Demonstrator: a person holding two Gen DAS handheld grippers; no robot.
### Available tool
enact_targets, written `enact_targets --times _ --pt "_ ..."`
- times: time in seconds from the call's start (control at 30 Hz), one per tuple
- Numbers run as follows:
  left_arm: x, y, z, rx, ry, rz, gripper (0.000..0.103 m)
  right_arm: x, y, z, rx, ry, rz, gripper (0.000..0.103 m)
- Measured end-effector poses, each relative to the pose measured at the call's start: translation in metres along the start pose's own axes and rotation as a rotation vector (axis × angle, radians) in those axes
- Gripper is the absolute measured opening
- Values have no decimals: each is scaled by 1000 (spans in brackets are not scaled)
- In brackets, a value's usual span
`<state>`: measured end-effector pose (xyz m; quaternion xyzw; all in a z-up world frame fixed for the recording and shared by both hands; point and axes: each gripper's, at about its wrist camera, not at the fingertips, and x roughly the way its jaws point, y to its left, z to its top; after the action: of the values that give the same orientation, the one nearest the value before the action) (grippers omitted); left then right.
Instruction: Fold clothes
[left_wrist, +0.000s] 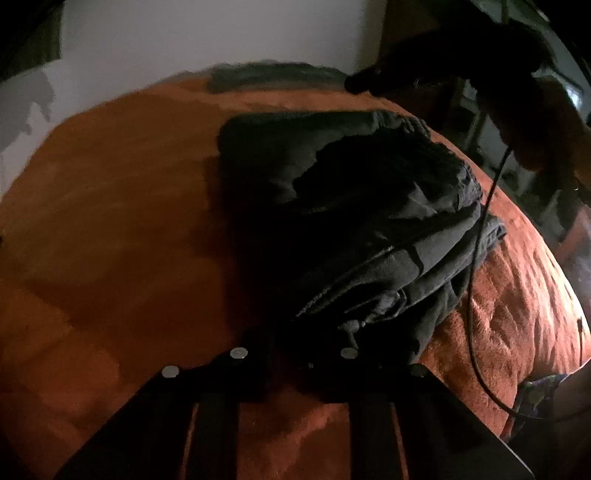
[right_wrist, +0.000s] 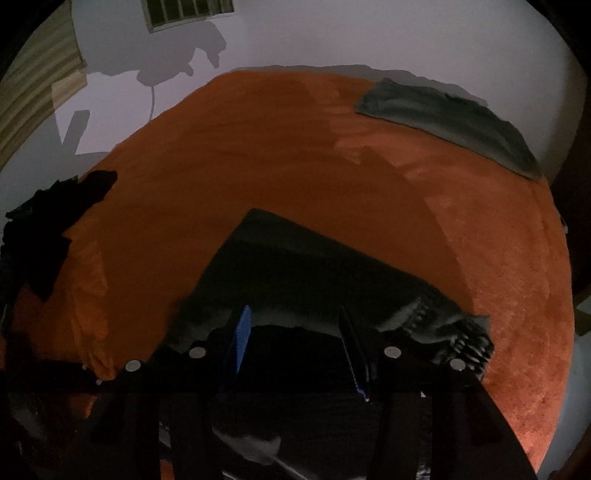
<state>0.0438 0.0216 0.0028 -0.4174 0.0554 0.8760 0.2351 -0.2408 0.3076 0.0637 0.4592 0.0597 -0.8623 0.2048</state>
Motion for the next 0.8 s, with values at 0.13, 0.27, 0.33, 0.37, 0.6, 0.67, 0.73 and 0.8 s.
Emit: enact_targets --times 0.13,0.27,0.33,0.37,0.6,0.67,0.73,0.8 --pt "-6 0 -31 -8 3 57 6 18 -9 -9 34 53 21 48" --pt "-11 8 -55 1 64 36 1 43 -22 -15 89 155 69 48" --pt "-19 15 -54 -14 57 32 1 43 -18 -8 82 182 135 48" --pt "-24 19 -51 -24 47 27 1 44 -10 -2 47 200 166 48" --pt "-23 37 -19 -67 -8 -49 44 74 77 17 -188 498 438 48" --pt "-13 37 -13 -69 -19 -71 44 86 99 9 -274 575 478 40" --pt "-12 38 -13 -72 -49 -96 44 97 120 1 -366 647 506 25" --pt "-14 39 -23 -58 -46 -89 32 115 124 1 -423 683 453 19"
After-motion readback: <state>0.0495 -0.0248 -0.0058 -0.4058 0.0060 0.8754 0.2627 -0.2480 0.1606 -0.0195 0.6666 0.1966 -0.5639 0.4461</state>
